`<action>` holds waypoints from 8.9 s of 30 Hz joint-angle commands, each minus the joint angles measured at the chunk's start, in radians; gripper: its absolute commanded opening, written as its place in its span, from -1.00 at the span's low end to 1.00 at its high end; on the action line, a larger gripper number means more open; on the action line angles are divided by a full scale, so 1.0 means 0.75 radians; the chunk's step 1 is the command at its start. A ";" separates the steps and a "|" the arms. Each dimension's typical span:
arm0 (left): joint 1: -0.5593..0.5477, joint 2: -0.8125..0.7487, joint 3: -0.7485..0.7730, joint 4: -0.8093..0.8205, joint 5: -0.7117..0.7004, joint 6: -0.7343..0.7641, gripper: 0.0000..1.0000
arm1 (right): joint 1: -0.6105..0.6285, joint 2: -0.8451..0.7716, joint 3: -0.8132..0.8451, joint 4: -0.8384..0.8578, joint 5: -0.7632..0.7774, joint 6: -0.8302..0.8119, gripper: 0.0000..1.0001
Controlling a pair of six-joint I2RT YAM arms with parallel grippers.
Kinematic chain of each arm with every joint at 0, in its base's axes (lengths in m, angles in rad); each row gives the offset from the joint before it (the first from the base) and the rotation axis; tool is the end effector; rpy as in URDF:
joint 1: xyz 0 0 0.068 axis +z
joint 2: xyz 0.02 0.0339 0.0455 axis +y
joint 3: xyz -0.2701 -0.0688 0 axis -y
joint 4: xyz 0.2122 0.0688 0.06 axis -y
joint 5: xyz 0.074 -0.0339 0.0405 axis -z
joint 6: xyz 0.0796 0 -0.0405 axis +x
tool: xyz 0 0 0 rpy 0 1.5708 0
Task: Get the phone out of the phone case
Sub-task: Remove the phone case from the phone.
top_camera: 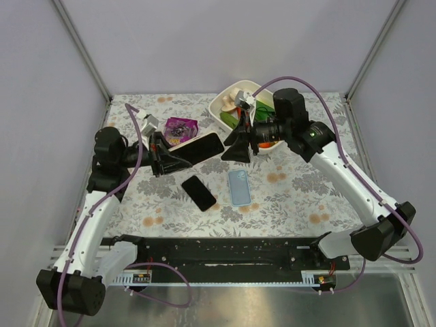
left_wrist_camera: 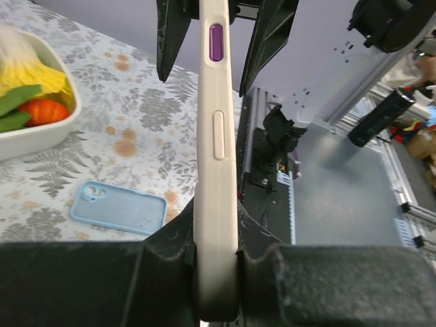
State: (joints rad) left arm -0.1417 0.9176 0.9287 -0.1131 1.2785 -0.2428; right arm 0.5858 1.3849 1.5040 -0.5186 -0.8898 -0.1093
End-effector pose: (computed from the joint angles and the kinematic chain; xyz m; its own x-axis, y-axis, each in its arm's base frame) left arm 0.1514 -0.0986 0.3805 -0.3344 -0.0223 -0.9422 0.9307 0.1498 -0.3338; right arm 0.2058 0.2108 0.4155 -0.2191 -0.2278 -0.9487 -0.9742 0.1047 0.1999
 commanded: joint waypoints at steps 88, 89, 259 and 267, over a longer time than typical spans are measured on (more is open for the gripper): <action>-0.377 0.006 0.189 -0.732 0.110 0.636 -1.00 | 0.242 0.383 0.717 -1.538 -0.560 -1.470 -1.00; -0.392 0.014 0.204 -0.779 0.110 0.677 -1.00 | 0.244 0.395 0.733 -1.574 -0.562 -1.509 -1.00; -0.228 0.059 0.106 -0.244 0.052 0.115 -0.53 | 0.199 -0.067 -0.124 -0.335 0.102 -0.427 -1.00; -0.224 0.030 0.097 -0.256 -0.003 0.111 0.00 | 0.199 -0.065 -0.142 -0.327 0.121 -0.427 -1.00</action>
State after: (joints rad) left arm -0.3134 0.9722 1.0031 -0.3466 1.2602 -0.1410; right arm 0.7391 1.3643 1.4014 -0.8051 -0.8204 -0.4232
